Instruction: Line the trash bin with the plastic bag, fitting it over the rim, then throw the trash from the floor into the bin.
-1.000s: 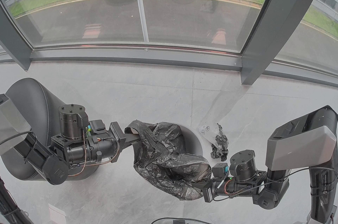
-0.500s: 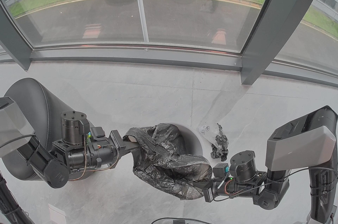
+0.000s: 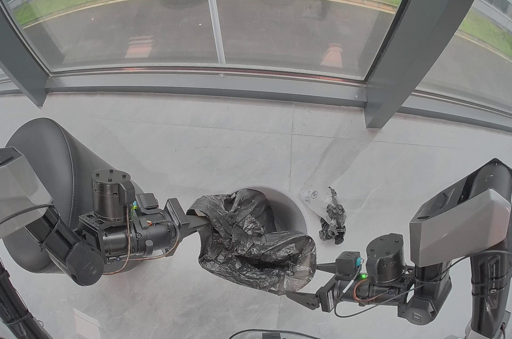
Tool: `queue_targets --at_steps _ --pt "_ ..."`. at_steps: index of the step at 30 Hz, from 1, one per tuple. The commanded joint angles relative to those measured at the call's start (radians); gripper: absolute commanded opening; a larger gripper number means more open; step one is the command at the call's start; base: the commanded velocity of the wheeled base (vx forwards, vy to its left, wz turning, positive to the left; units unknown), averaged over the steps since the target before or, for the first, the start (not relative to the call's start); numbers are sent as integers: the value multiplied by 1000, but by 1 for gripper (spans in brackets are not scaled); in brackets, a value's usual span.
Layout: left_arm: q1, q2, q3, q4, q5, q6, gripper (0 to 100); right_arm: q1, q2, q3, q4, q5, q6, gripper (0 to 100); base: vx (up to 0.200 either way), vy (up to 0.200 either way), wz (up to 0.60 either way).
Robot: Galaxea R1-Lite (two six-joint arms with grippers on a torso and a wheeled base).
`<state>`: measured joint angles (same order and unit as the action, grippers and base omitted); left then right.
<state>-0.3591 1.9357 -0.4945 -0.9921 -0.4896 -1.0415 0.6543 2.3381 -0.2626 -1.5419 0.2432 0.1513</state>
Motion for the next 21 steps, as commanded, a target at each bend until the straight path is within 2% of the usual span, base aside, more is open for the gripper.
queue_targets --at_steps 1,7,8,12,14,17,20,21 --pt "0 2 2 0 0 0 0 2 -8 97 -29 1 1 100 0 0 0" --pt "0 2 8 -2 0 0 0 8 -60 109 -29 -25 7 100 0 0 0" --pt "0 2 10 -2 0 0 0 5 -95 86 -29 -50 10 100 0 0 0" --pt "0 0 8 -3 0 1 0 1 -134 13 -29 -76 4 100 0 0 0" --pt "0 -1 8 -3 0 1 0 -1 -137 -103 -29 -133 -12 100 0 0 0" --pt "-1 -3 10 -3 0 1 0 -1 -105 -233 23 -206 -75 100 0 0 0" --pt "-1 -6 10 -3 0 1 0 2 -82 -300 59 -220 -114 100 0 0 0" --pt "0 -9 10 -3 0 1 0 7 -71 -368 102 -223 -159 100 0 0 0"
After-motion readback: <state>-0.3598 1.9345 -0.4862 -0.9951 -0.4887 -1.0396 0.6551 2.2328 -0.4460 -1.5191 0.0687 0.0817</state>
